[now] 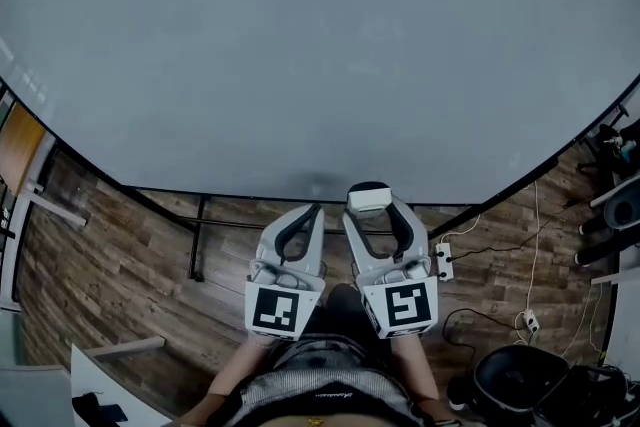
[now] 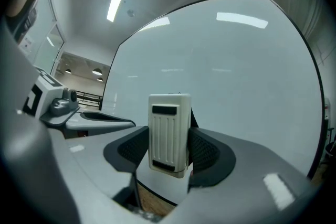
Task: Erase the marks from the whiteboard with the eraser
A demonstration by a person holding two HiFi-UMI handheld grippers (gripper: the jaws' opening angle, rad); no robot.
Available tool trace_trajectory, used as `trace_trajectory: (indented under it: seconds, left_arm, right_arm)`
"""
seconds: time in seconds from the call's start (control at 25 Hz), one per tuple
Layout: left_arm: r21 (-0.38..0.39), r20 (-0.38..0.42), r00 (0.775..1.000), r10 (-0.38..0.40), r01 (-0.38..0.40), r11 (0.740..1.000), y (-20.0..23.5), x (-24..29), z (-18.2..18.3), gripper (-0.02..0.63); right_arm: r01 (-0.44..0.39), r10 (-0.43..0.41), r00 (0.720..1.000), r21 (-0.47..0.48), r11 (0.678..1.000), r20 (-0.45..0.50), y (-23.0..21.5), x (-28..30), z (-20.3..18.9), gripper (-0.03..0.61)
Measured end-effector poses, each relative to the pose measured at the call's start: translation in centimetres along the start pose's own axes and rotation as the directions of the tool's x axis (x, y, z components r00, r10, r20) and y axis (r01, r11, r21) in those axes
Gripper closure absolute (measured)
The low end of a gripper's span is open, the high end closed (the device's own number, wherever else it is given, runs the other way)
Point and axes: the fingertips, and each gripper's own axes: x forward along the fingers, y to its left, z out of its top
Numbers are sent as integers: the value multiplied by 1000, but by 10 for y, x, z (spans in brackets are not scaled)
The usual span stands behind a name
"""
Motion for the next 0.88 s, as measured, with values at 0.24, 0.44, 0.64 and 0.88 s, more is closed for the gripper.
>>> trace_trajectory:
  seconds: [0.24, 0.44, 0.64, 0.88]
  left_arm:
    - [30, -6, 1000, 2, -2, 1000, -9, 33, 7, 609]
    - [5, 7, 1000, -2, 2, 1000, -19, 57, 21, 609]
    - [18, 7, 999, 40, -40, 999, -21, 66, 27, 609]
    - [6, 1, 998, 57, -57, 998, -35, 83, 21, 609]
  right_arm:
    - [19, -19, 1000, 2, 1000, -12, -34, 10, 7, 337]
    - [13, -13, 1000, -15, 1000, -4, -59, 13, 17, 337]
    - [-23, 23, 1000, -44, 999, 1, -68, 15, 24, 337]
    - [-35, 35, 999, -42, 998, 12, -90, 13, 23, 337]
